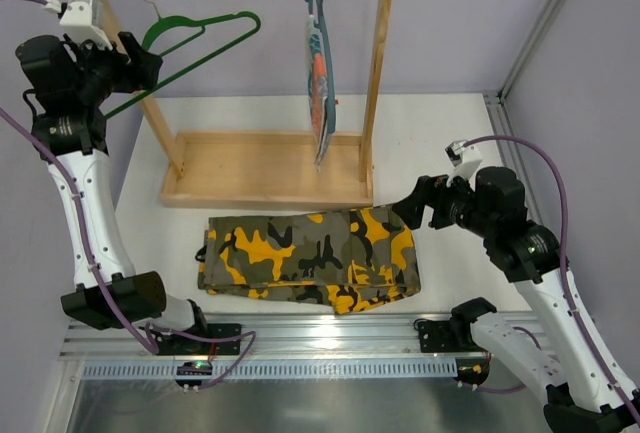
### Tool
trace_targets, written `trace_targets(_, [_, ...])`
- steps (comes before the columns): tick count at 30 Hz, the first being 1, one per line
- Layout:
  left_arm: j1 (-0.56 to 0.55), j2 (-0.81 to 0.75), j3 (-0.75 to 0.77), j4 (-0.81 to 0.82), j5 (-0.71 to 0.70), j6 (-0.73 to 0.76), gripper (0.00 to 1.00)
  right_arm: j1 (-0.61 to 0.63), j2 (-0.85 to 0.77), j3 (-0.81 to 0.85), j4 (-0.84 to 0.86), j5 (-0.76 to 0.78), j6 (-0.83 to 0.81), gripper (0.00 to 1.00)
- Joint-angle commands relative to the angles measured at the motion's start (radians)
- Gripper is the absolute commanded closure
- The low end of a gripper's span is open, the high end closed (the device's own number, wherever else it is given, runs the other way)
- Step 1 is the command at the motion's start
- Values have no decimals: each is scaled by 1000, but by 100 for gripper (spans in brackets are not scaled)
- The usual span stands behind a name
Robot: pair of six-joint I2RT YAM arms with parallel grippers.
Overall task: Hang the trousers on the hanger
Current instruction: Grab a hanger with the left arm
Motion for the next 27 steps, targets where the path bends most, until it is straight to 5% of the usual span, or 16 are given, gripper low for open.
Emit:
trace_targets(1, [-2, -50, -12, 17, -25, 51, 27, 2, -1, -2, 43, -17, -24, 11])
trace_targets(19, [-5, 4, -126, 153, 110, -14, 41, 4, 9, -28, 62, -26, -42, 11])
trace_targets(27, [-35, -4, -133, 163, 67, -7, 47, 2, 16, -34, 79, -41, -38, 11])
